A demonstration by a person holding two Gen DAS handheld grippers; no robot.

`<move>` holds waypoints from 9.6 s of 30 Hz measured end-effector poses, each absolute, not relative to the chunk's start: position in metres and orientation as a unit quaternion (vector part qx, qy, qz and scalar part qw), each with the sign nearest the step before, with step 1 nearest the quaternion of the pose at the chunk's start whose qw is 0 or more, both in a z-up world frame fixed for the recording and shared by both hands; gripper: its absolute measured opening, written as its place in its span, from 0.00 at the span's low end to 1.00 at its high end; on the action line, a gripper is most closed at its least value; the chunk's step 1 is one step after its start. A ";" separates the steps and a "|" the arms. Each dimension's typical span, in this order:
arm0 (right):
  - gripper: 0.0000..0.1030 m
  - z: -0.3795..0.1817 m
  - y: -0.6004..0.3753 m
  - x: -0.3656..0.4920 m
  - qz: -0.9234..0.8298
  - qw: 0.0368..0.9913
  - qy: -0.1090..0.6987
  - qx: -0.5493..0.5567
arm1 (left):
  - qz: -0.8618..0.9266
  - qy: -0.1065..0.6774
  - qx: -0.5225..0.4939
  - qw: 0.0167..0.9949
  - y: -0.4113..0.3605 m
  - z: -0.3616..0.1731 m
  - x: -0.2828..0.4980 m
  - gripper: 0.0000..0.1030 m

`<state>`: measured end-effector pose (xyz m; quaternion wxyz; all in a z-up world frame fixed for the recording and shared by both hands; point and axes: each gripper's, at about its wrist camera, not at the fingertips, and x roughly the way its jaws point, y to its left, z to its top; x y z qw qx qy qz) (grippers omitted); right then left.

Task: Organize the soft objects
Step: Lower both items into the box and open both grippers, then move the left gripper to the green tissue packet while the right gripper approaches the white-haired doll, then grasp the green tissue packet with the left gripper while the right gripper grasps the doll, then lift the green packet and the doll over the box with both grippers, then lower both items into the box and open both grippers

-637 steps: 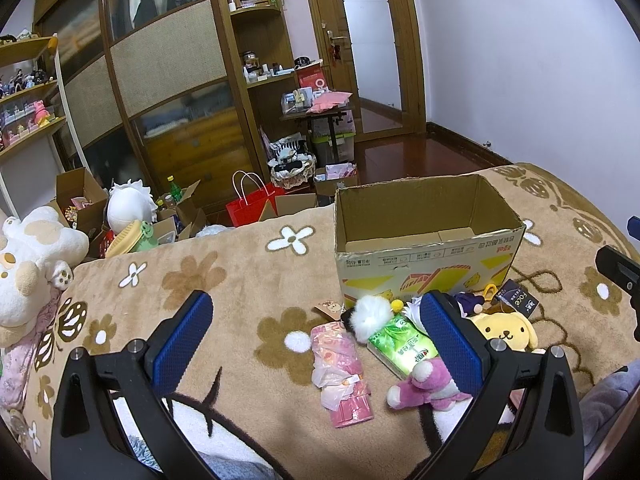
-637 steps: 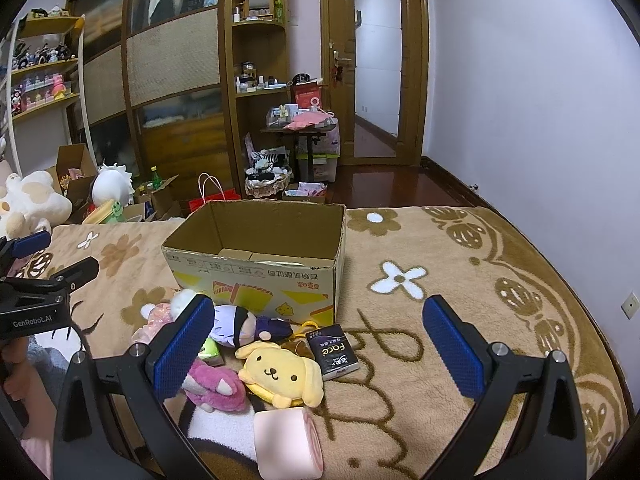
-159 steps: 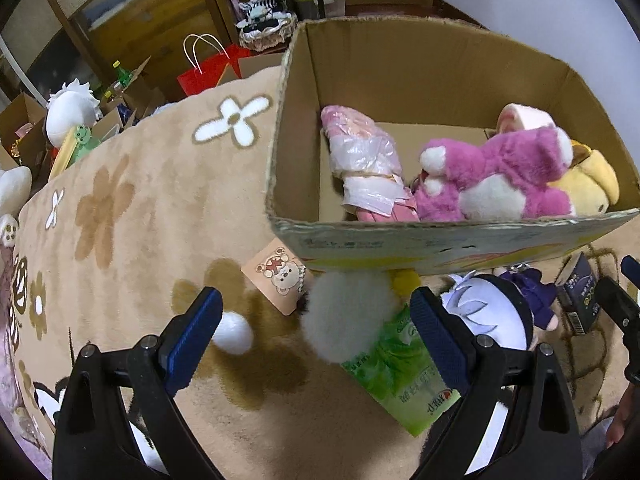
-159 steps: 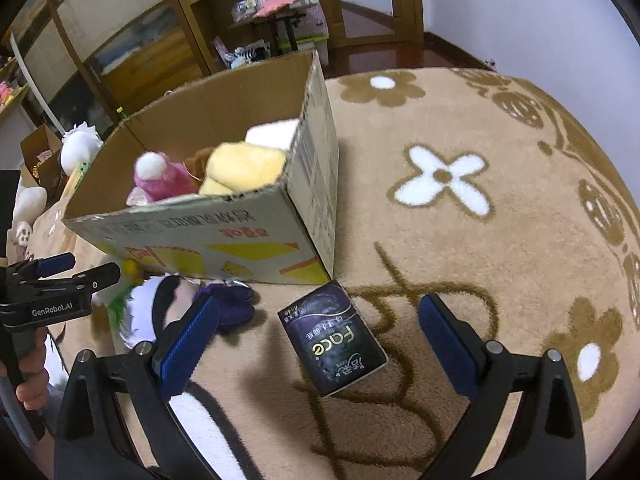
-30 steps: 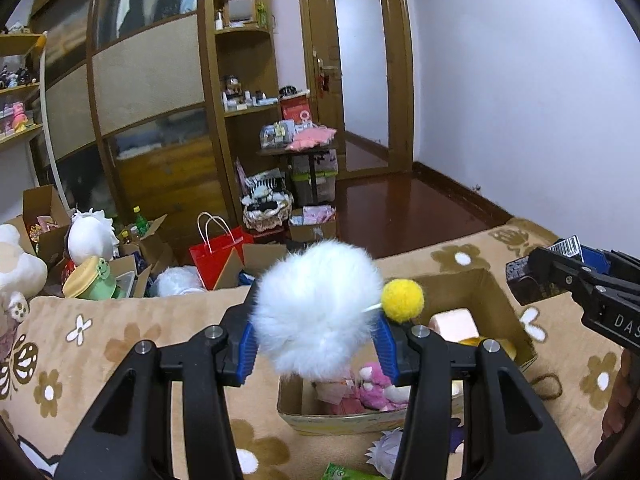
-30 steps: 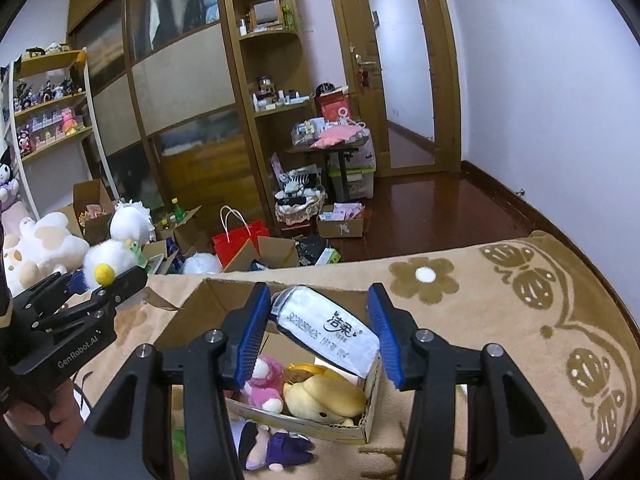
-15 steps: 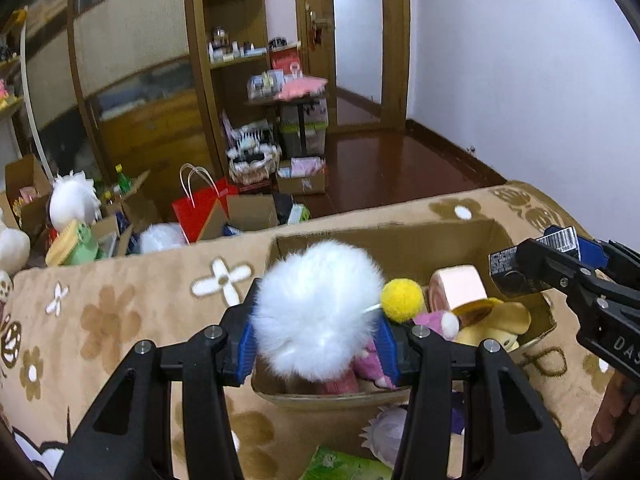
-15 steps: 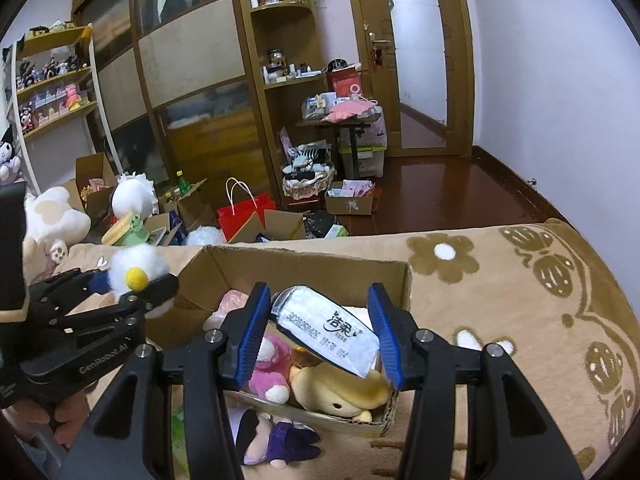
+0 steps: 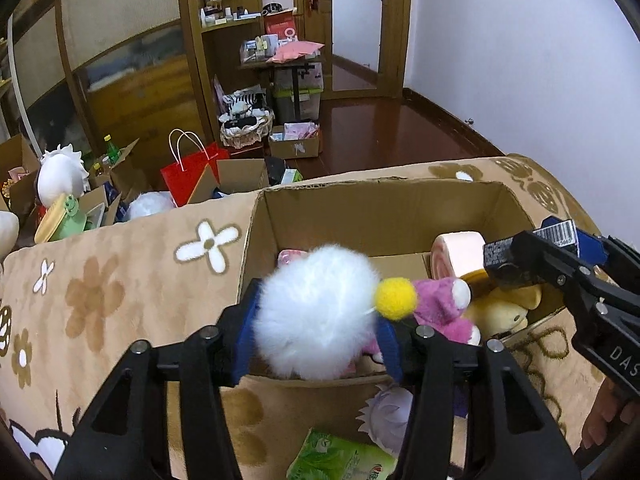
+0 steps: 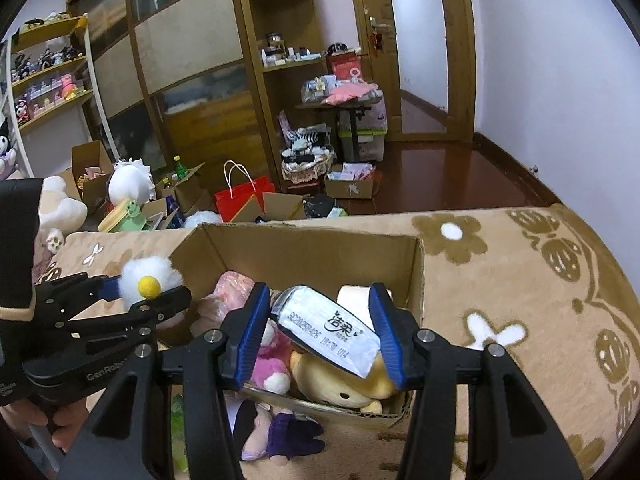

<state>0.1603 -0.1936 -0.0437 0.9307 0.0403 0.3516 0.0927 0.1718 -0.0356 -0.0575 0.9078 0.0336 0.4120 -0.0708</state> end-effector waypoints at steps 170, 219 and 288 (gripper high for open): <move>0.19 -0.111 -0.192 0.095 0.075 0.862 0.489 0.114 | -0.078 0.613 0.054 0.784 -0.033 -0.130 0.110 0.82; 0.13 0.057 -0.236 0.075 0.063 0.952 0.257 0.152 | -0.023 0.297 0.044 0.954 -0.022 0.028 0.122 0.82; 0.87 0.015 -0.219 0.112 0.067 0.929 0.352 0.097 | -0.050 0.356 0.072 0.930 -0.031 -0.002 0.125 0.98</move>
